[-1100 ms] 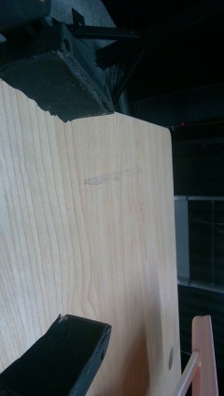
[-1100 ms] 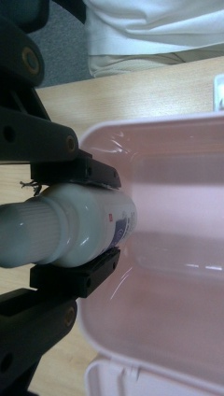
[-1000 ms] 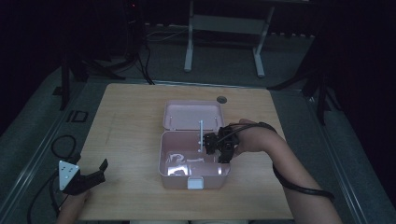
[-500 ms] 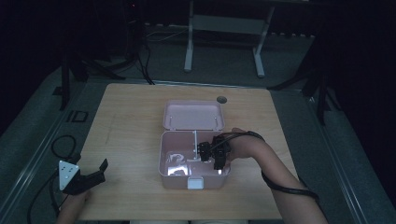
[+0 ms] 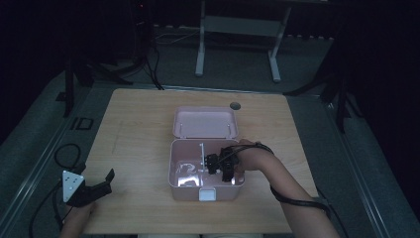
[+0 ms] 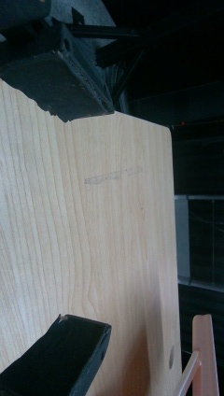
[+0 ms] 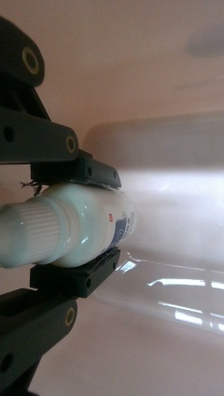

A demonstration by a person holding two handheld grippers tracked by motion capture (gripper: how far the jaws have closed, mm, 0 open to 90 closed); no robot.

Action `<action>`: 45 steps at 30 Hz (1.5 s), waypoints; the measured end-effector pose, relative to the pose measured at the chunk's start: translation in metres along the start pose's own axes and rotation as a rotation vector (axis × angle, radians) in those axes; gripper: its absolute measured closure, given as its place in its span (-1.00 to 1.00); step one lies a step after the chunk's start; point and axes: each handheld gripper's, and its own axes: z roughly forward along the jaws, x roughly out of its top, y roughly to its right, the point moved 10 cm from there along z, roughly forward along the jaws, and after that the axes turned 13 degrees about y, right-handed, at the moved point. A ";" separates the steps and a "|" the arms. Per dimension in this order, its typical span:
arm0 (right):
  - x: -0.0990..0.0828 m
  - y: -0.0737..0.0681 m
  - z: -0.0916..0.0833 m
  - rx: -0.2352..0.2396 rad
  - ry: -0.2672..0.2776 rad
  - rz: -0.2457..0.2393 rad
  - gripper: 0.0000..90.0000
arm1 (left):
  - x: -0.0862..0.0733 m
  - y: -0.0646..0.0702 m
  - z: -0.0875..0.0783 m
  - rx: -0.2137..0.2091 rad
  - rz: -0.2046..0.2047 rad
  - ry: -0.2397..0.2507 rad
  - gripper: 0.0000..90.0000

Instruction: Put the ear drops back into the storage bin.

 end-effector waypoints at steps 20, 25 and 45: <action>-0.004 0.002 0.030 0.045 -0.100 0.021 0.26 | 0.000 0.000 0.000 -0.002 0.000 0.001 -0.99; 0.000 0.004 0.016 0.028 -0.066 0.024 0.24 | 0.000 0.000 0.000 -0.002 0.000 0.001 -0.99; -0.001 0.001 -0.070 -0.030 0.069 0.059 0.26 | 0.000 0.000 0.000 0.000 0.001 0.001 -0.99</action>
